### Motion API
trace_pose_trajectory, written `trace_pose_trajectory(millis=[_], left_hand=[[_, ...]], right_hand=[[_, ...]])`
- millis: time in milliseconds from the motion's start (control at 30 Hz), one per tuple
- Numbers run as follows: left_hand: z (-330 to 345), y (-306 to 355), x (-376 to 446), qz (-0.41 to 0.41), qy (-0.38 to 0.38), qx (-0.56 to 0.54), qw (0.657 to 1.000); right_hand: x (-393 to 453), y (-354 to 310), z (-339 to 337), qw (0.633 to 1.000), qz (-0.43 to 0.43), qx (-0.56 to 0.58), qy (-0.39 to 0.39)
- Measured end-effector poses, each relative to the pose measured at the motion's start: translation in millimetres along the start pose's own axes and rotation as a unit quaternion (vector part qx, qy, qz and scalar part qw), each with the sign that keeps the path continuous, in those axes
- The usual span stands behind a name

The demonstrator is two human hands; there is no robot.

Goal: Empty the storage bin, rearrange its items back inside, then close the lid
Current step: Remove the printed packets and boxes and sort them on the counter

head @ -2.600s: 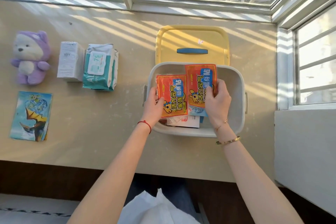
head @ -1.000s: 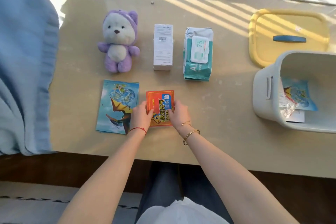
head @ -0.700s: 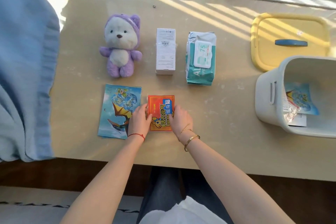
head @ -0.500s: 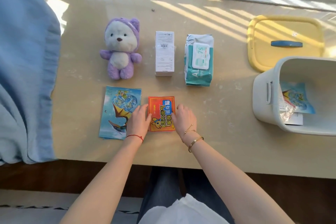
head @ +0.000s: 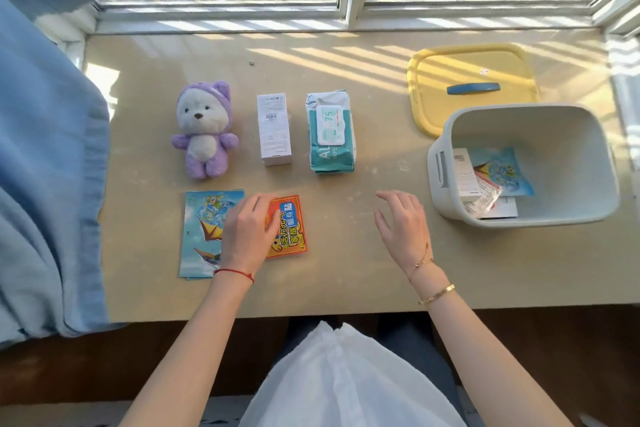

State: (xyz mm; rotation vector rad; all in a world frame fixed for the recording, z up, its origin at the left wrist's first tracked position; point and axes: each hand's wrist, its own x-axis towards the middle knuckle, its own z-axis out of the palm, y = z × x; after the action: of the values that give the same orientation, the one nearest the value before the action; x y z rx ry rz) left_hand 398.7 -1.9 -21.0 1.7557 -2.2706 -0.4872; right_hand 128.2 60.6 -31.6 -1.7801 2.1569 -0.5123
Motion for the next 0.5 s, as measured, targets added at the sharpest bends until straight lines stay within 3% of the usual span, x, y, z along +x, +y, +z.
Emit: trace_pose_trajectory(millis=[233,500], left_hand=[[18,112,15,0.026,0.019,-0.016,0.999],[83,272,47,0.036,0.043,-0.056,0.997]], right_hand=[[-6,99,-76,0.999,0.016,-0.001,0.035],[23,248,-147,0.997,0.078,0.019,0.008]])
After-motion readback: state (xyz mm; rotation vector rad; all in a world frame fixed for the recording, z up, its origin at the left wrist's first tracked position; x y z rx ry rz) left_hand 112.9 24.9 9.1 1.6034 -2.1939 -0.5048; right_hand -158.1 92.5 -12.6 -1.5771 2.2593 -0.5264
